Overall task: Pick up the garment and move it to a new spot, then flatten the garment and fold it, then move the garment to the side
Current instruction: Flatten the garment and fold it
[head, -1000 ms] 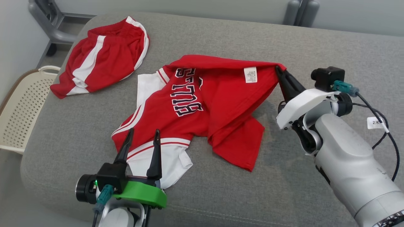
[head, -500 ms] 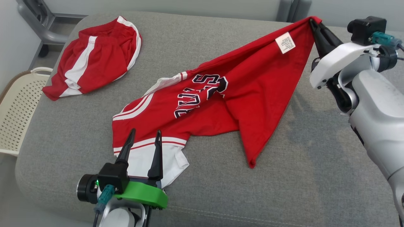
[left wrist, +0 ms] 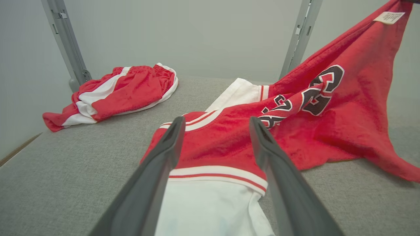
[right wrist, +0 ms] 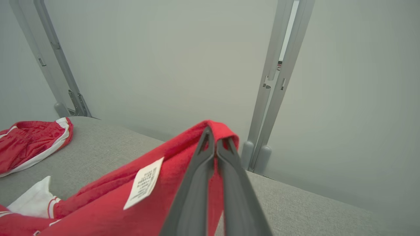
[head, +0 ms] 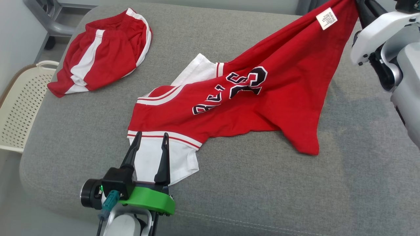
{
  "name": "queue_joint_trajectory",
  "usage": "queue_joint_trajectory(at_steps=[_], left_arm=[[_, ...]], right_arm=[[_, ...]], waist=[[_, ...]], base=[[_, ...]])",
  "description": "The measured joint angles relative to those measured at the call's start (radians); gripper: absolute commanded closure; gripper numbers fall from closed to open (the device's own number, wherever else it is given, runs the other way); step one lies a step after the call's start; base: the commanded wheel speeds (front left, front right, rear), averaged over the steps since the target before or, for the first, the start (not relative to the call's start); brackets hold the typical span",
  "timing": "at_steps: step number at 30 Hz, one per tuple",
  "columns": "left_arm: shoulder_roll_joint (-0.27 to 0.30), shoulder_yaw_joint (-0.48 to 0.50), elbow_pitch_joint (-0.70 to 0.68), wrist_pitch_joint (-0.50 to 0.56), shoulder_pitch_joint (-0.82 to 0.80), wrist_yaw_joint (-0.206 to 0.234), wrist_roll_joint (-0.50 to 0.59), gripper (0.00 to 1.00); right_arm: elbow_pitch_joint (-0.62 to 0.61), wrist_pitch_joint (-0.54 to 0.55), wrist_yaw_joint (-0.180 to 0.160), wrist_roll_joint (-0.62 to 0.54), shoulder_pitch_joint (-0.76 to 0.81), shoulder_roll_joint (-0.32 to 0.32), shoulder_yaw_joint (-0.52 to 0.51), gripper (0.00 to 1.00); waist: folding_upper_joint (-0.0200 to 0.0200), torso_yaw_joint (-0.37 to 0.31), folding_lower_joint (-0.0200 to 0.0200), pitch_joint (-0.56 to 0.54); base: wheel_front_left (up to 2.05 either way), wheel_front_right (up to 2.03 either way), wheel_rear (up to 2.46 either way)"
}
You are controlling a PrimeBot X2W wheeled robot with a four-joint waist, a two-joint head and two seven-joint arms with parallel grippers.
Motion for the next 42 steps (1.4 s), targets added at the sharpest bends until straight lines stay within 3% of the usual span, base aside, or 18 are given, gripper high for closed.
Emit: queue_joint_trajectory(at_steps=[10,11,12,13,25,32,42], left_arm=[[0.0,-0.014,0.003,0.0,-0.021,0.002,-0.011,0.0],[0.0,-0.015,0.004,0.0,-0.022,0.002,-0.012,0.0],[0.0,-0.015,0.004,0.0,-0.024,0.002,-0.013,0.0],[0.0,-0.014,0.004,0.0,-0.025,0.002,-0.013,0.0],[0.0,0.001,0.008,0.0,-0.023,0.01,-0.012,0.0],[0.0,0.035,0.008,0.0,-0.001,0.01,-0.002,0.0],[0.0,0.104,-0.001,0.0,0.037,0.009,0.028,0.0]], right_arm=[[0.175,-0.025,0.0,-0.075,-0.074,-0.001,0.03,1.0],[0.192,-0.034,0.0,-0.08,-0.079,-0.001,0.027,0.72],[0.207,-0.042,0.0,-0.091,-0.084,0.0,0.026,0.11],[0.221,-0.048,0.0,-0.099,-0.09,0.003,0.024,0.0],[0.267,-0.076,0.0,-0.133,-0.085,0.031,-0.013,0.0],[0.044,-0.079,0.0,-0.164,0.07,0.024,-0.16,0.0],[-0.233,-0.079,0.0,-0.259,0.375,0.088,-0.358,0.0]], waist=[[0.0,0.027,0.0,0.03],[0.0,0.03,0.0,0.032],[0.0,0.032,0.0,0.033],[0.0,0.035,0.0,0.034],[0.0,0.005,0.0,0.012],[0.0,-0.037,0.0,-0.023],[0.0,-0.084,0.0,-0.08]], base=[[0.0,0.0,0.0],[0.0,0.0,0.0],[0.0,0.0,0.0],[0.0,0.0,0.0],[0.0,0.0,0.0],[0.0,0.0,0.0],[0.0,0.0,0.0]])
